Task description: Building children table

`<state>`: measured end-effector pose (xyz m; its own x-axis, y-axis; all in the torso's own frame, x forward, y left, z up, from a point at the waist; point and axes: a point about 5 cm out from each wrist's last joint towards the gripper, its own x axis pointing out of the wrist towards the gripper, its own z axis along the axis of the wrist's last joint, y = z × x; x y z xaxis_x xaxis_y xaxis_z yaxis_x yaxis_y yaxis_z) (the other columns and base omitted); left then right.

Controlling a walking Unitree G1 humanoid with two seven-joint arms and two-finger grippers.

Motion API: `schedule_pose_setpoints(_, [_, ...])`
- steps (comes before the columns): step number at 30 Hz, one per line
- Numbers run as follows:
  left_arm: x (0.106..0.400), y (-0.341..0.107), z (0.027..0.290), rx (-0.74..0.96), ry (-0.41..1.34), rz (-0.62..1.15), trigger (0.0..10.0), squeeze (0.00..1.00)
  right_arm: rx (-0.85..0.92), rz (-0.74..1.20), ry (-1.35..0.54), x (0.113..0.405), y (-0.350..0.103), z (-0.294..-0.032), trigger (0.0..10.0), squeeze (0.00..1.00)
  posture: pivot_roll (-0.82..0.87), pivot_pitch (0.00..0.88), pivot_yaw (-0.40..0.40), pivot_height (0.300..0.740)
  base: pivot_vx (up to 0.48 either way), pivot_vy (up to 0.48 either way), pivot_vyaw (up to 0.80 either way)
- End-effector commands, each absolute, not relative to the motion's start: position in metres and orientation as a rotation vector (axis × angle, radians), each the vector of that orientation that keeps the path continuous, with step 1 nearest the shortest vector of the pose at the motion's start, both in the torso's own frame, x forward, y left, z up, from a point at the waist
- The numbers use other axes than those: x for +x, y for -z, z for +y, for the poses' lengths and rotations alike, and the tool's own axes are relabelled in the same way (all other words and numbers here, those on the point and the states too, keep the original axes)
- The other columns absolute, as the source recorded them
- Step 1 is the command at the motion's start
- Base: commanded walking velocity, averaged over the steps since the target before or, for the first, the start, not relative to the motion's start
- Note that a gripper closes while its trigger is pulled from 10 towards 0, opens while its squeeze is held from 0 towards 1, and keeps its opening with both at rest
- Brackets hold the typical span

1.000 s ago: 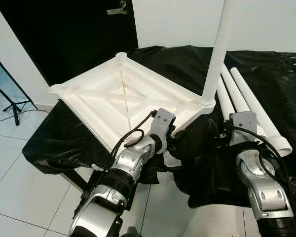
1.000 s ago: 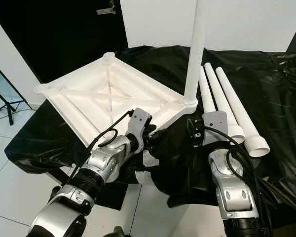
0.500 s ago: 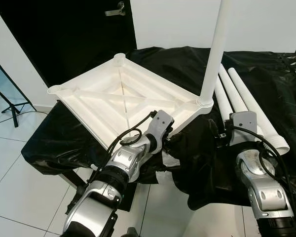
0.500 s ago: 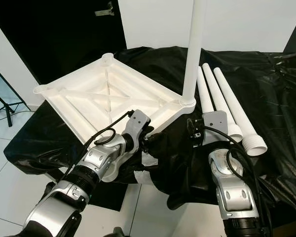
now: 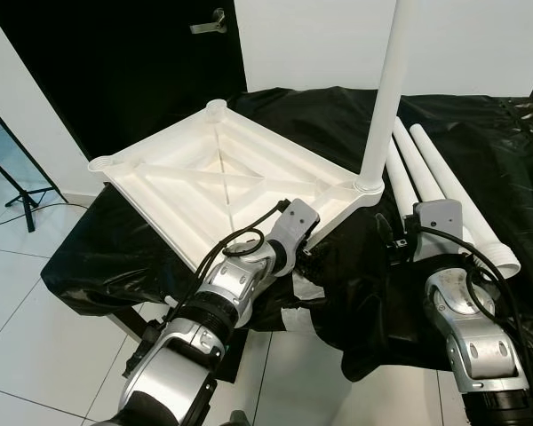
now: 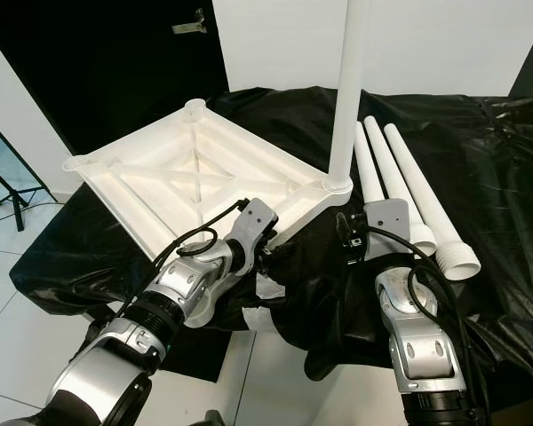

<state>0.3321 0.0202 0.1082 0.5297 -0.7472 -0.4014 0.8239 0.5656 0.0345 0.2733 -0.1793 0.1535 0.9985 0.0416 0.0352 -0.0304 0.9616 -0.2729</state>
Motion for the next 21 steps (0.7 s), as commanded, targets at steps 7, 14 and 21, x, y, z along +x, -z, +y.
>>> schedule_pose_setpoints(7, [0.326,-0.078,0.038,0.256,0.871,0.53,10.0,0.27,-0.272,-0.043,-0.046,0.275,-0.154,-0.175,10.0,0.0,0.1,0.0,0.067,0.74,0.0,0.0,0.0])
schedule_pose_setpoints(14, [0.317,-0.067,0.04,0.268,0.922,0.608,10.0,0.0,-0.275,-0.046,-0.053,0.277,-0.155,-0.174,10.0,0.0,0.1,0.0,0.067,0.74,0.0,0.0,0.0])
schedule_pose_setpoints(21, [0.303,-0.055,0.033,0.223,1.007,0.707,0.0,0.0,-0.278,-0.051,-0.051,0.278,-0.157,-0.175,10.0,0.0,0.09,0.0,0.07,0.74,0.0,0.0,0.0])
